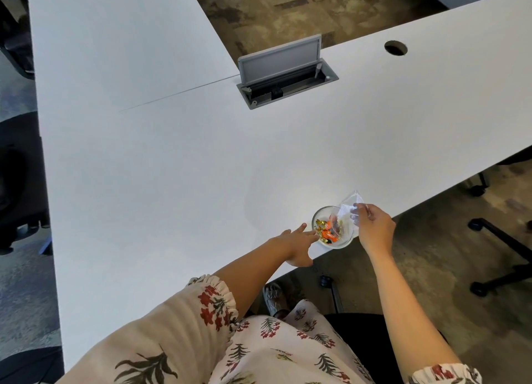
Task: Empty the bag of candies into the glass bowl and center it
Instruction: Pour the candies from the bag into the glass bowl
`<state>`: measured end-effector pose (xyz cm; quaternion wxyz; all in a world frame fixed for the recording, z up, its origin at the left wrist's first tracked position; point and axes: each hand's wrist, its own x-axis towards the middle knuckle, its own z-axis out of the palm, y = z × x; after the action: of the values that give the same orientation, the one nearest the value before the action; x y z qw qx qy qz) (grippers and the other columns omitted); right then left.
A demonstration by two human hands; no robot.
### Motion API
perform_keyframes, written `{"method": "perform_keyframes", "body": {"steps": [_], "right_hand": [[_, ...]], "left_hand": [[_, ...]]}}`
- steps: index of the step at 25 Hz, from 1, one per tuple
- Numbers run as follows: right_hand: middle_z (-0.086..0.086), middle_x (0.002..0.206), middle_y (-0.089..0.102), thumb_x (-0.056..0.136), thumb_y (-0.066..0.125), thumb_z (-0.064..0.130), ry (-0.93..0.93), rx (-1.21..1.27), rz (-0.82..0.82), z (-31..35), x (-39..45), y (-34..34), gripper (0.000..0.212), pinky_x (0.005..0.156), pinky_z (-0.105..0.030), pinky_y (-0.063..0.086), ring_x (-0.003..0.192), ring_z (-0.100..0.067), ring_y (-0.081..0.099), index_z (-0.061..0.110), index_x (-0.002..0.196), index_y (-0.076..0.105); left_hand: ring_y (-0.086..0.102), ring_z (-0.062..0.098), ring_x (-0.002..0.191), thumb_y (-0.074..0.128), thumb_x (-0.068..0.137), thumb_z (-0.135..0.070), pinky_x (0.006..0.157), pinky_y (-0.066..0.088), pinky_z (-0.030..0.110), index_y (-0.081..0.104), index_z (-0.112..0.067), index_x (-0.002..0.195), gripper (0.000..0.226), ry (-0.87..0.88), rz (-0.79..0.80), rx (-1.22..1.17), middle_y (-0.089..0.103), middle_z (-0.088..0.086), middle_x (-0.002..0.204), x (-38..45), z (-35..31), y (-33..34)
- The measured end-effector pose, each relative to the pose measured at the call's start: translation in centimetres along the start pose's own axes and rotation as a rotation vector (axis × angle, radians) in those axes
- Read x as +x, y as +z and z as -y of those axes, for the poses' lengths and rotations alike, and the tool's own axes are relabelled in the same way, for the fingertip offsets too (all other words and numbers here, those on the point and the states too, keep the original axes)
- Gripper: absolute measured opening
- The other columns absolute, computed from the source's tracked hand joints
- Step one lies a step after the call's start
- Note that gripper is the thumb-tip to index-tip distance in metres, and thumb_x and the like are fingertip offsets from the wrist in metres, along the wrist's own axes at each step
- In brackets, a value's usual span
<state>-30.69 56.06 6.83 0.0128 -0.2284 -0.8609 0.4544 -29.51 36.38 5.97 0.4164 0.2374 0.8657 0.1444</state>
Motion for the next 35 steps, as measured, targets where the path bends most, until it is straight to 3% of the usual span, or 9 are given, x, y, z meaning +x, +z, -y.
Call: {"method": "perform_keyframes", "body": {"steps": [7,12,16,19,23,25,29,31,35], "right_hand": [[-0.008,0.106,0.073,0.100,0.056,0.018,0.309,0.535,0.006,2.1,0.0,0.6,0.018,0.080,-0.029,0.058,0.091,-0.024,0.073,0.016,0.093,0.073],[-0.004,0.099,0.072,0.096,0.065,0.023,0.536,0.778,0.084,4.2,-0.7,2.9,0.013,0.080,-0.026,0.054,0.090,-0.018,0.067,0.014,0.100,0.073],[0.000,0.106,0.074,0.097,0.064,0.026,0.582,0.884,0.193,5.9,-1.8,5.6,0.020,0.082,-0.023,0.050,0.097,-0.014,0.067,0.015,0.112,0.070],[-0.004,0.107,0.075,0.098,0.062,0.013,0.609,0.965,0.273,7.1,-2.9,7.5,0.023,0.081,-0.020,0.052,0.090,-0.012,0.066,0.009,0.120,0.066],[-0.008,0.110,0.074,0.097,0.062,0.008,0.608,0.928,0.398,8.1,-5.0,10.2,0.020,0.092,-0.025,0.054,0.101,-0.017,0.068,0.008,0.117,0.065],[-0.009,0.108,0.074,0.095,0.064,0.007,0.595,0.899,0.451,8.6,-6.1,11.3,0.022,0.095,-0.027,0.053,0.101,-0.018,0.069,0.006,0.117,0.065],[-0.013,0.111,0.073,0.092,0.067,0.005,0.590,0.851,0.498,9.2,-7.5,13.1,0.025,0.104,-0.034,0.052,0.106,-0.024,0.069,0.005,0.116,0.064],[-0.012,0.114,0.073,0.091,0.067,0.003,0.590,0.844,0.516,9.2,-8.0,13.8,0.032,0.107,-0.036,0.050,0.112,-0.026,0.067,0.005,0.123,0.060],[-0.009,0.109,0.071,0.089,0.071,0.017,0.467,0.728,0.588,10.1,-8.2,14.9,0.017,0.100,-0.034,0.052,0.107,-0.026,0.068,0.012,0.105,0.066]], "left_hand": [[0.001,0.025,0.160,0.055,0.102,-0.029,0.126,0.014,0.051,0.017,-0.019,0.163,0.073,-0.085,-0.099,-0.306,0.011,0.007,0.172,-1.2,0.9,-1.5],[0.018,0.027,0.158,0.056,0.102,-0.029,0.125,0.019,0.044,0.026,-0.018,0.161,0.066,-0.167,-0.236,-0.580,0.023,0.006,0.170,-1.9,2.2,-1.6],[0.041,0.027,0.146,0.063,0.098,-0.023,0.116,0.037,0.038,0.041,-0.013,0.154,0.062,-0.254,-0.421,-1.025,0.042,0.007,0.161,-2.5,3.4,-1.6],[0.049,0.026,0.140,0.067,0.095,-0.027,0.113,0.041,0.039,0.052,-0.010,0.147,0.056,-0.286,-0.555,-1.393,0.053,0.008,0.152,-3.3,4.3,-2.5],[0.064,0.023,0.122,0.074,0.089,-0.040,0.100,0.052,0.043,0.073,-0.012,0.115,0.038,-0.302,-0.733,-1.788,0.072,0.010,0.126,-4.5,5.7,-3.4],[0.069,0.024,0.113,0.077,0.089,-0.035,0.098,0.055,0.045,0.075,-0.013,0.102,0.026,-0.290,-0.844,-1.871,0.075,0.011,0.118,-5.2,6.5,-3.6],[0.074,0.027,0.091,0.070,0.094,-0.016,0.087,0.061,0.042,0.075,-0.001,0.103,0.018,-0.296,-1.037,-1.951,0.075,0.011,0.094,-6.4,8.0,-3.2],[0.074,0.027,0.085,0.068,0.094,-0.013,0.082,0.063,0.041,0.075,-0.001,0.101,0.016,-0.311,-1.086,-1.938,0.074,0.012,0.091,-7.1,8.8,-2.7],[0.077,0.028,0.085,0.069,0.096,-0.017,0.076,0.065,0.041,0.074,0.001,0.107,0.022,-0.319,-1.087,-1.820,0.077,0.016,0.098,-8.9,10.8,-1.8]]}}
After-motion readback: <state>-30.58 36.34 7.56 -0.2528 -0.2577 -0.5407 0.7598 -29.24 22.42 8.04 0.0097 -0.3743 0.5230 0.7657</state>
